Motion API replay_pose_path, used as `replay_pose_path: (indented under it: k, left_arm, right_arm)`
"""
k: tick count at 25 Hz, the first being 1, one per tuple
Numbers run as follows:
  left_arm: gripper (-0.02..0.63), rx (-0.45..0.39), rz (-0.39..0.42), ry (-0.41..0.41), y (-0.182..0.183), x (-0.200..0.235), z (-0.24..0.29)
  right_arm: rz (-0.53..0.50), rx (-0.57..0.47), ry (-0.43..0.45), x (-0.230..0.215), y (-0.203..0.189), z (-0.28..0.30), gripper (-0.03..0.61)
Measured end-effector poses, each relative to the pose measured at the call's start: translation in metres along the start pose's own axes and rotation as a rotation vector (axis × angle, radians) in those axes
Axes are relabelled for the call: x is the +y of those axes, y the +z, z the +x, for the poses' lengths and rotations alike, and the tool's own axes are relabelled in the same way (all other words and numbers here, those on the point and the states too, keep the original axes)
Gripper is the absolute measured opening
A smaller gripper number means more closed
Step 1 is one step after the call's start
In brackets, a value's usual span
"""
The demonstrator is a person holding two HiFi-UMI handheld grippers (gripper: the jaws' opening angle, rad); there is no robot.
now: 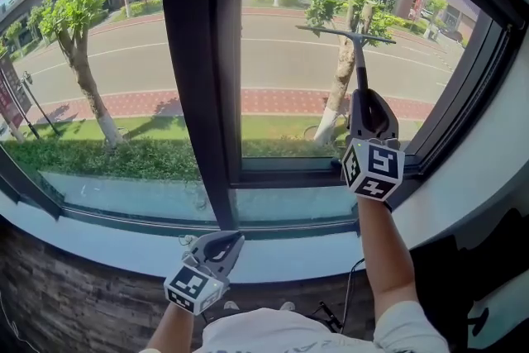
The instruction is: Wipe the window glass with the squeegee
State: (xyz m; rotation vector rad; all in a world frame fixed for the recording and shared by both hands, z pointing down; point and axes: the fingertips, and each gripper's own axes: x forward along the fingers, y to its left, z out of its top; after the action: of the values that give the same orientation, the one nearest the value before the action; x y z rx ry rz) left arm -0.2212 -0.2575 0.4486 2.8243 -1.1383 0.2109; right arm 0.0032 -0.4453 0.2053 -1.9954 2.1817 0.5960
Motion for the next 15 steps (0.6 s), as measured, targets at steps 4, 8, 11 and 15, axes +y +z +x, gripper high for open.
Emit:
replay_pose_path:
  k: [4,8,11,15]
  left_arm:
    - [0.017,0.0,0.005,-0.001,0.0,0.0,0.0]
    - [0.017,0.002,0.003,-0.004,0.001,0.0,0.0]
    - [0.017,0.004,0.004,-0.004,0.0,0.0,0.001]
    - [0.017,0.008,0.004,-0.006,-0.001,-0.002,0.001]
  right_arm:
    - [-0.006,0.025,0.003,0.005,-0.016,-0.008,0.1]
    - [-0.011,0.057,0.009,0.009,-0.033,-0.016,0.1]
    - [-0.011,0.078,0.012,0.011,-0.047,-0.021,0.1]
    - [-0.007,0.102,0.018,0.013,-0.061,-0.028,0.1]
